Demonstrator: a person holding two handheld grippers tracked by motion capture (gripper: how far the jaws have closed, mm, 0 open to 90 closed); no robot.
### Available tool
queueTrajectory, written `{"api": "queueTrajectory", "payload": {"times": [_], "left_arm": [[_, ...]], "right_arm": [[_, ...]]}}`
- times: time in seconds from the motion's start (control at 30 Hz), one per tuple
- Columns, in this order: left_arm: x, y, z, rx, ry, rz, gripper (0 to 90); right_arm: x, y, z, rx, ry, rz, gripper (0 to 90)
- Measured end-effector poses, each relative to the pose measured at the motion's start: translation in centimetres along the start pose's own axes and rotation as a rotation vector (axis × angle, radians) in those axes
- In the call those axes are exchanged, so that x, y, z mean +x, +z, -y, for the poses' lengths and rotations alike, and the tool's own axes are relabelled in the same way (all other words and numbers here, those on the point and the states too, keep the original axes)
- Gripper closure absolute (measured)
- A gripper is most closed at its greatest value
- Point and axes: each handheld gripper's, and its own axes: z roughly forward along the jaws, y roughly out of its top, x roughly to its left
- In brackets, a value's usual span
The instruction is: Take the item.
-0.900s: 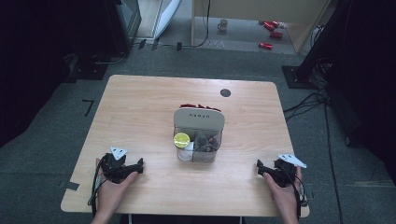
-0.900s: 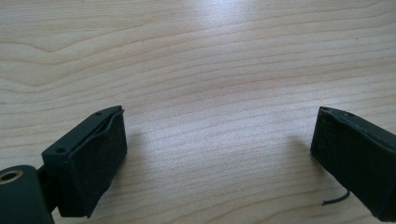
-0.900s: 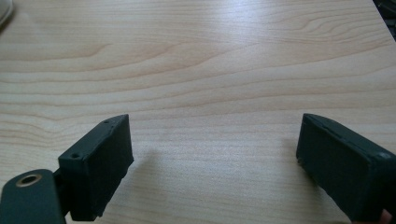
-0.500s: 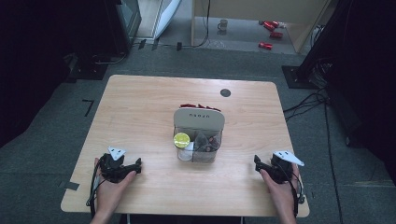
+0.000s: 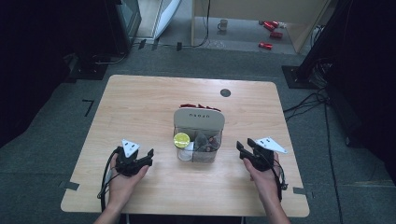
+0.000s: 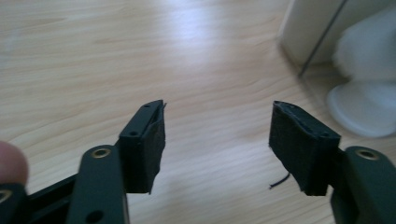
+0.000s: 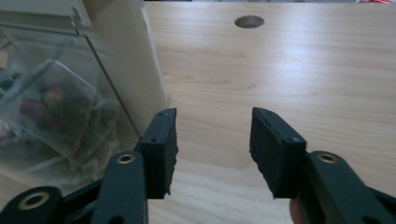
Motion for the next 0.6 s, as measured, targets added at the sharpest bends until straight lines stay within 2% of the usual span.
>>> {"api": "queueTrajectory", "payload": {"times": [0.17,0.23,0.3,0.43,0.5,0.6], "left_arm": [[-1.1,0.8,-1.7,-0.018,-0.009,0.070,54.4],[-1.5,1.1,-2.1,-0.024,-0.012,0.081,59.9],[-1.8,1.7,-2.4,-0.034,-0.031,0.132,67.0],[-2.8,3.0,-2.8,-0.007,-0.021,0.177,79.2],[-3.0,3.7,-3.0,0.003,-0.032,0.207,84.7],[-3.0,4.3,-3.2,0.005,-0.037,0.230,90.0]], "right_arm": [[1.3,1.4,-0.9,-0.006,0.004,-0.025,65.8],[1.9,2.0,-1.1,-0.001,0.000,-0.043,69.5],[2.5,2.5,-1.4,0.007,0.002,-0.055,72.3],[3.5,3.4,-1.6,-0.006,0.019,-0.061,78.0],[4.0,3.8,-1.4,-0.002,0.008,-0.070,81.7],[4.5,4.0,-1.4,-0.008,0.002,-0.051,86.4]]}}
